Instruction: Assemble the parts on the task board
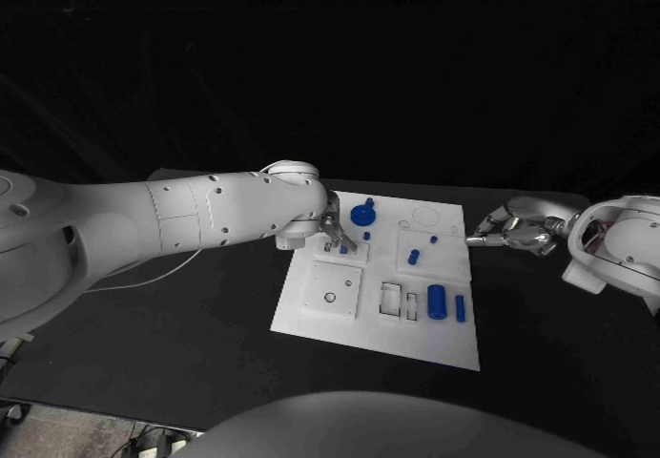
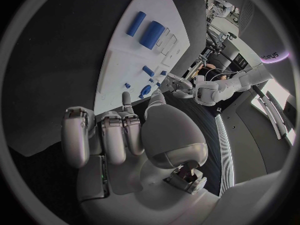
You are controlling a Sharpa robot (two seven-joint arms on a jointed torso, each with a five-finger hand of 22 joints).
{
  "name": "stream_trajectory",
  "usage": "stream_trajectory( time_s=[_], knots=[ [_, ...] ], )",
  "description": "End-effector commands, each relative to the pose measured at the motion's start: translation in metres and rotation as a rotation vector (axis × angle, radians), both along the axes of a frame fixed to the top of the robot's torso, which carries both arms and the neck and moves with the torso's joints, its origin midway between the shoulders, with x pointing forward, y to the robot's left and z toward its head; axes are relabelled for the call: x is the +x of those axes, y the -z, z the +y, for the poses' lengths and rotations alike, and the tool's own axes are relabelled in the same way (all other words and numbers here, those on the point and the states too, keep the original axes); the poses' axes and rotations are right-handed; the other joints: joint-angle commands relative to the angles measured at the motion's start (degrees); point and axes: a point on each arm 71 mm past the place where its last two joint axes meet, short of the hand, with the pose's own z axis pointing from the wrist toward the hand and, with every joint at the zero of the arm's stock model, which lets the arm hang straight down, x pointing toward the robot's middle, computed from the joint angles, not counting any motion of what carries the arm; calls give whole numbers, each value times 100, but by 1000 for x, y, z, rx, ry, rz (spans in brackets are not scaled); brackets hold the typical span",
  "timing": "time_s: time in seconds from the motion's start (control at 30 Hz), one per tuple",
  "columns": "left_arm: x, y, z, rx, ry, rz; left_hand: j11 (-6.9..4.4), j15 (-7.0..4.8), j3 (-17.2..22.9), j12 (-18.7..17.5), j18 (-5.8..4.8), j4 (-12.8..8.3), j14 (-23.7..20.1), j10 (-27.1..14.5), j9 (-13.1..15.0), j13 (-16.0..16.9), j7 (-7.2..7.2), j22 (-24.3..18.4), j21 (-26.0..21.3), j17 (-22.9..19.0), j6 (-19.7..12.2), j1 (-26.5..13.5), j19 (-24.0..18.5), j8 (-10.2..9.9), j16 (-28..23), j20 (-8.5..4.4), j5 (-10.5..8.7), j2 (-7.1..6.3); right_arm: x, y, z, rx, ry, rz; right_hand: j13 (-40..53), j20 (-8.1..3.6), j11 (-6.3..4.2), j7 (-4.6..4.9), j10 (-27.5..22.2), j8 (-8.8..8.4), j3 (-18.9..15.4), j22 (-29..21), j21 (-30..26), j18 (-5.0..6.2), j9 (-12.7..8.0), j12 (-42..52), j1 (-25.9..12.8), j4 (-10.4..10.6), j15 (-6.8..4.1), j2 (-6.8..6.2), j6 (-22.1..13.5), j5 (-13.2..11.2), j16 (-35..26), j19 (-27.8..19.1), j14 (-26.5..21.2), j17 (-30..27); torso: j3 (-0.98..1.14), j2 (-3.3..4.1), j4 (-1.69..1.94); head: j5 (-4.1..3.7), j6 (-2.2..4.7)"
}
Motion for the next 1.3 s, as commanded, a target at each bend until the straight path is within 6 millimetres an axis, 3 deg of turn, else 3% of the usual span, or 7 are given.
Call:
stream_trajectory(
  time_s=[0.03,0.13,0.3,0.43,0.67,1.3],
  knots=[
    [2,-2,4,62,-28,-58,-30,-15,-43,17,56,4,592,605,58,1510,-20,1186,-2,1505,-47,-96,199,71,14,0,147,2,-1,1,0,-5,-8,10,1495,15,-51,-4,607,-27,-30,1182,-29,114,-8,-40,67,-15,-18,16,28,-19,20,-36,597,1509,0,3,0,1,-1],
    [1,-2,4,75,-32,-63,-34,-18,-55,17,57,-3,592,605,145,1510,-26,1185,-14,1505,-99,-103,200,169,14,-5,257,-2,-1,1,0,-5,-8,11,1495,14,-51,-4,607,-28,-31,1182,-29,114,-8,-40,66,-13,-18,17,27,-15,20,-36,597,1509,-2,8,-1,1,-1],
    [0,1,4,90,-29,-64,-41,-34,-49,17,61,1,592,605,538,1510,-53,1183,-50,1505,-328,-58,204,599,14,-21,538,17,-1,2,1,-6,-10,12,1495,14,-51,-4,607,-29,-32,1182,-30,114,-9,-40,65,-13,-18,17,27,-14,20,-37,597,1509,-1,8,-1,7,-1],
    [0,2,3,78,-23,-58,-53,-35,-18,17,63,-15,592,605,625,1510,-46,1181,-70,1505,-433,6,201,691,14,-22,771,37,-1,2,1,-6,-10,13,1495,14,-52,-4,607,-30,-32,1181,-33,115,-9,-40,64,-11,-19,18,26,-8,20,-39,597,1509,-1,7,3,3,-1],
    [-2,4,-1,27,-19,-33,-70,-45,47,17,60,-37,592,605,586,1510,-72,1188,-62,1505,-383,154,208,694,14,-29,956,53,-1,2,2,-5,-11,12,1495,14,-52,-4,607,-33,-33,1181,-34,115,-10,-40,64,-8,-19,21,25,4,20,-39,597,1509,0,3,0,11,-1],
    [-2,8,-6,-2,-18,-2,-58,-40,58,17,67,-9,592,605,300,1510,-51,1182,-109,1505,-302,194,195,442,14,-30,941,40,-1,2,1,-4,-10,11,1495,13,-52,-4,607,-35,-32,1181,-34,115,-11,-40,65,-7,-19,24,25,17,20,-38,597,1509,-2,9,-1,13,-1]
  ],
)
